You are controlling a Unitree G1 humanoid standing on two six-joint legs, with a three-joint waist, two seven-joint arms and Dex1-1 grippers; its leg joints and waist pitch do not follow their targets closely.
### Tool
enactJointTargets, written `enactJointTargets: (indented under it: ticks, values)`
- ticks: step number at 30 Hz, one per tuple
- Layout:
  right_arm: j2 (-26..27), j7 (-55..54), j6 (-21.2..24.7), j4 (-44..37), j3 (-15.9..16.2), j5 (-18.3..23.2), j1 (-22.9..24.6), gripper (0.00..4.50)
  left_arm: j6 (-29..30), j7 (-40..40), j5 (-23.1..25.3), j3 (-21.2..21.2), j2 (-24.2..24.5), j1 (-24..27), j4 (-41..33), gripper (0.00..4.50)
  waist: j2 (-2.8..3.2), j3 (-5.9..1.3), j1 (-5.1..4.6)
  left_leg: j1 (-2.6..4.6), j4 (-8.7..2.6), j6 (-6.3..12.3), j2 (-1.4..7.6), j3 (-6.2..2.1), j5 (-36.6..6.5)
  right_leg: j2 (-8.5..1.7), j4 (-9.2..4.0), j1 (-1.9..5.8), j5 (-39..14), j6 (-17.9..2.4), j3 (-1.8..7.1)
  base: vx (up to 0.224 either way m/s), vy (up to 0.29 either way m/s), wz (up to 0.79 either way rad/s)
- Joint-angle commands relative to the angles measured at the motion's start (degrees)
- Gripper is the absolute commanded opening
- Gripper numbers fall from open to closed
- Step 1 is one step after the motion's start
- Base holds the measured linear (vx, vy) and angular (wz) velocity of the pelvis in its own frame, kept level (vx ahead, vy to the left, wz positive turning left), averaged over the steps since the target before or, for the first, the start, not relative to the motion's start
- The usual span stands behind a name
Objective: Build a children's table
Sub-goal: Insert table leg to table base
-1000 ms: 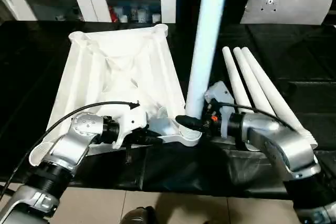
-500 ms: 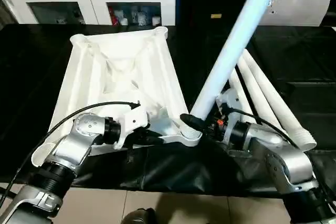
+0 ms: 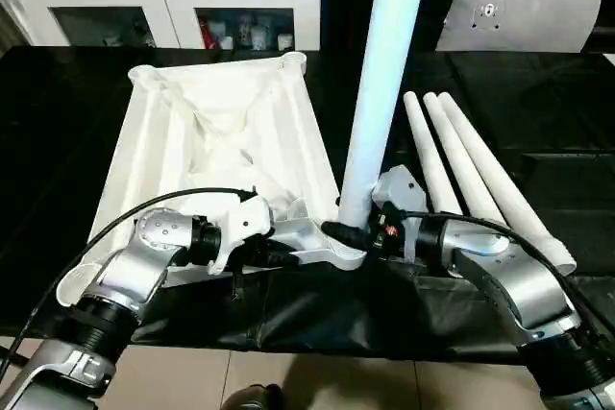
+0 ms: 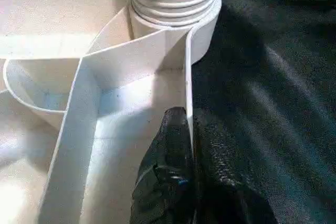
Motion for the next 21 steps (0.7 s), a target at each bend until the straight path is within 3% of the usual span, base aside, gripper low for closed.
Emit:
enactJointTargets:
  ticks: [1,3,7,8,10,17,18,19,20,21]
  values:
    - [-1.71,2.53,4.74,6.31,5.94,-3.21,4.56,1.95,-1.07,-0.83,-0.36,0.42,0.66,-1.04,-1.95,0.0,-0.47,-1.38,-0.65,3.56,-5.35,-5.4,5.21,-2.99,-29.69,-3.56,-5.38,-1.44,-16.64,-9.25,2.21,0.0,0.0,0.0]
    - [-1.54,4.34,4.92,6.36,6.41,-2.36,4.89,1.95,-1.57,-2.35,-0.45,0.23,0.81,-2.23,-1.23,0.0,-0.48,-0.85,-0.66,3.51,-5.53,-5.3,5.22,-3.03,-30.0,-3.58,-5.53,-1.61,-17.22,-9.02,2.27,0.0,0.0,0.0]
    - [-1.46,6.3,4.11,6.86,7.03,-2.06,4.93,1.95,-1.81,-3.86,-0.22,-0.09,1.02,-4.09,0.01,0.0,-0.55,-0.61,-0.68,3.83,-5.76,-6.02,5.3,-3.09,-31.49,-3.49,-5.7,-1.78,-18.31,-8.65,2.31,0.0,0.0,0.0]
    - [-1.56,7.78,4.03,7.24,7.72,-1.8,4.27,1.95,-2.66,-4.0,0.59,-0.06,1.09,-6.46,2.64,0.0,-0.38,-0.29,-0.62,3.86,-5.85,-6.28,5.25,-3.12,-32.04,-3.48,-5.9,-1.88,-18.74,-8.45,2.35,0.0,0.0,0.0]
    - [-1.46,9.31,4.43,7.18,8.27,-1.42,3.5,1.95,-2.96,-3.61,1.16,0.45,1.14,-8.8,5.35,0.0,-0.63,-0.17,-0.6,3.91,-6.03,-6.87,5.35,-3.22,-32.55,-3.59,-5.78,-1.76,-18.43,-9.01,2.3,0.0,0.0,0.0]
    - [1.06,7.49,2.26,10.69,7.63,-3.15,1.48,1.95,-1.78,-2.67,1.57,1.4,2.15,-7.78,4.72,0.0,-1.0,-0.03,-1.05,3.51,-6.45,-6.6,5.58,-3.11,-30.47,-3.67,-5.51,-1.52,-15.01,-10.58,2.15,0.0,0.0,0.0]
    - [1.06,7.49,2.26,10.69,7.63,-3.15,1.48,1.95,-1.78,-2.67,1.57,1.4,2.15,-7.78,4.72,0.0,-0.92,0.02,-1.13,3.5,-6.44,-6.68,5.55,-3.09,-30.78,-3.72,-5.49,-1.6,-15.41,-10.68,2.18,0.0,0.0,0.0]
    - [1.98,6.1,1.39,12.08,7.05,-3.91,0.88,1.95,-1.22,-2.14,1.4,1.73,2.39,-7.18,4.24,0.0,-0.99,0.31,-1.34,3.55,-6.46,-6.91,5.52,-3.17,-32.56,-3.96,-5.82,-1.83,-19.06,-10.43,2.3,0.0,0.0,0.0]
    - [2.94,4.31,0.77,13.48,6.33,-4.58,0.25,1.95,-0.51,-1.57,1.09,2.24,2.6,-6.38,3.32,0.0,-1.33,0.29,-1.42,3.57,-6.42,-7.02,5.56,-3.23,-33.13,-4.08,-5.93,-1.89,-20.39,-10.34,2.34,0.0,0.0,0.0]
    - [4.14,1.83,0.38,15.2,5.34,-5.26,-0.55,1.95,0.62,-0.62,0.71,3.03,2.91,-5.11,1.64,0.0,-1.09,0.52,-1.73,3.26,-6.48,-7.51,5.52,-3.59,-34.35,-4.43,-5.89,-1.96,-23.45,-10.22,2.35,0.0,0.0,0.0]
